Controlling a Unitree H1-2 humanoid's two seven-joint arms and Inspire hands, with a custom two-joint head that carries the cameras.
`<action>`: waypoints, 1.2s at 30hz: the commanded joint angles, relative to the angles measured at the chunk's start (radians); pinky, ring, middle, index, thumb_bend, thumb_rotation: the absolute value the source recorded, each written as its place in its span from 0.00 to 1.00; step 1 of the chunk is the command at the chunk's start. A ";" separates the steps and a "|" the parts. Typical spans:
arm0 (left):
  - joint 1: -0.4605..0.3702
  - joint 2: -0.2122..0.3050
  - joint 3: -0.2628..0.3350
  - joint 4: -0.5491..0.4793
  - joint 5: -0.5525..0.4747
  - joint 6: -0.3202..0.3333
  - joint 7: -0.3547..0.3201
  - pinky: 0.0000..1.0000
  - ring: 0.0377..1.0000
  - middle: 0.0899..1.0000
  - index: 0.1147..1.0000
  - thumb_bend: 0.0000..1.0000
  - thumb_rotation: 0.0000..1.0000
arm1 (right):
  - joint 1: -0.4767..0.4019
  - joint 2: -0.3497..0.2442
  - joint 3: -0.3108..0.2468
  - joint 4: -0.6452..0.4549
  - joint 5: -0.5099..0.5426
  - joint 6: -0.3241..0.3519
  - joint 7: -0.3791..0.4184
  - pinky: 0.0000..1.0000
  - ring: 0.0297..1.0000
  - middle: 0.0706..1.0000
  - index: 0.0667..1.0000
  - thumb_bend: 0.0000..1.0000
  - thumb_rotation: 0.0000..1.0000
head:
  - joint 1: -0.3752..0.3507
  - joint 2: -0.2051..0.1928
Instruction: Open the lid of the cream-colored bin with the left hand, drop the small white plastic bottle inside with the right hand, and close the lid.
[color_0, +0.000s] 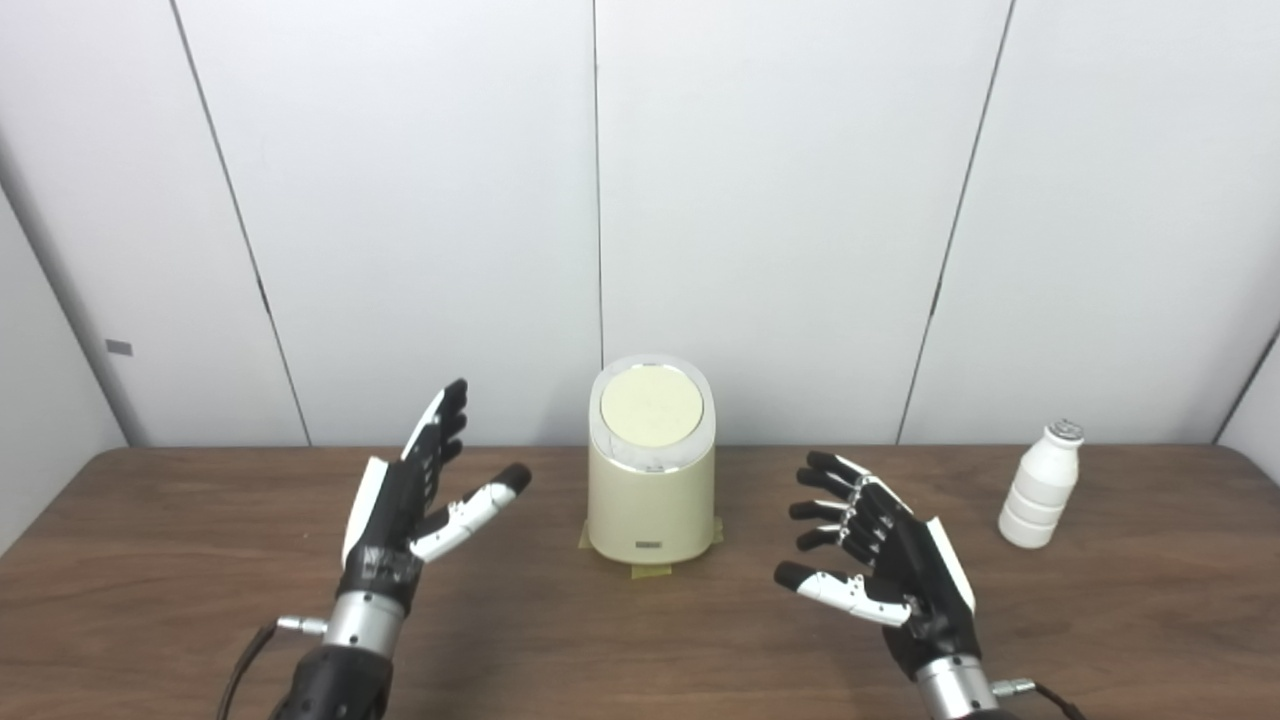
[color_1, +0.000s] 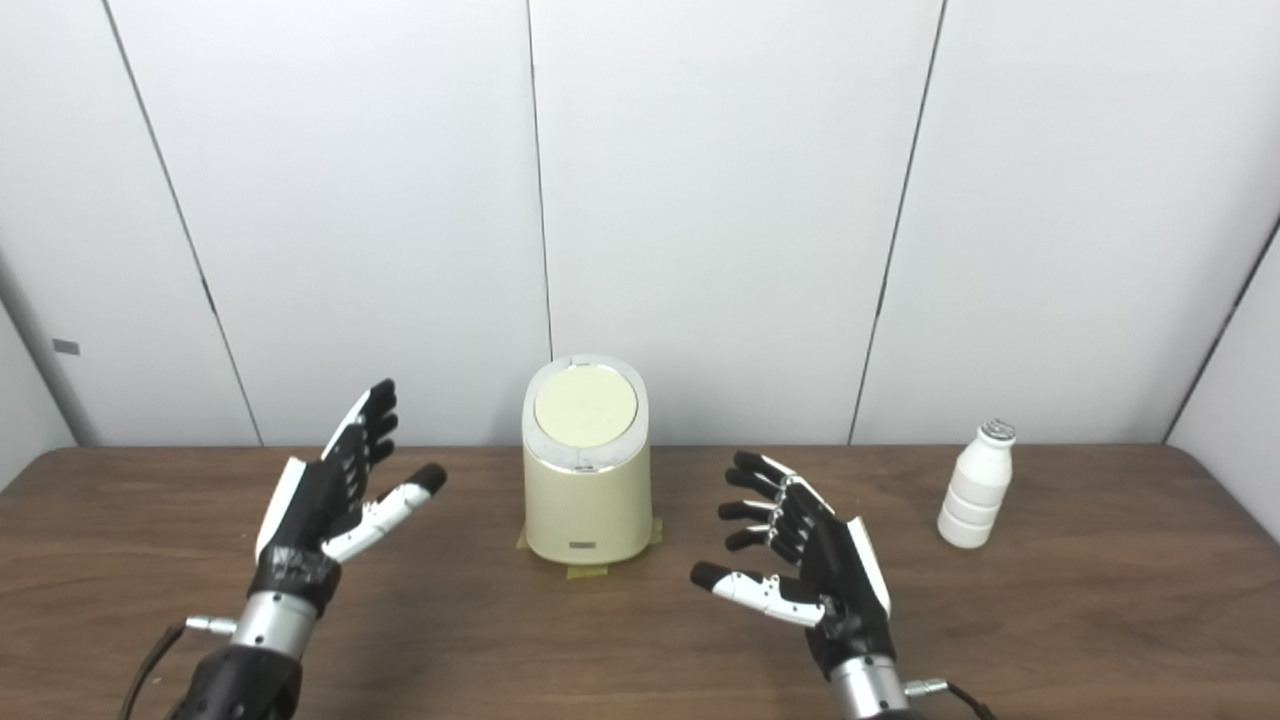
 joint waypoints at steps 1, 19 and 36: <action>-0.079 -0.008 -0.010 -0.012 0.022 0.032 0.019 0.98 0.99 1.00 1.00 0.85 0.44 | -0.042 -0.002 -0.006 -0.021 -0.005 -0.049 -0.010 0.52 0.65 0.75 0.76 0.80 0.22 | -0.002 -0.003; -0.313 0.002 -0.125 0.203 0.174 0.070 0.059 1.00 1.00 1.00 1.00 0.98 0.34 | -0.038 -0.009 -0.011 -0.008 0.017 -0.067 -0.003 0.52 0.66 0.77 0.75 0.81 0.19 | -0.001 -0.010; -0.364 0.013 -0.188 0.353 0.310 0.044 0.129 0.93 1.00 1.00 1.00 0.94 0.24 | -0.036 0.001 -0.005 -0.017 -0.005 -0.075 -0.015 0.52 0.65 0.76 0.76 0.80 0.19 | -0.021 -0.012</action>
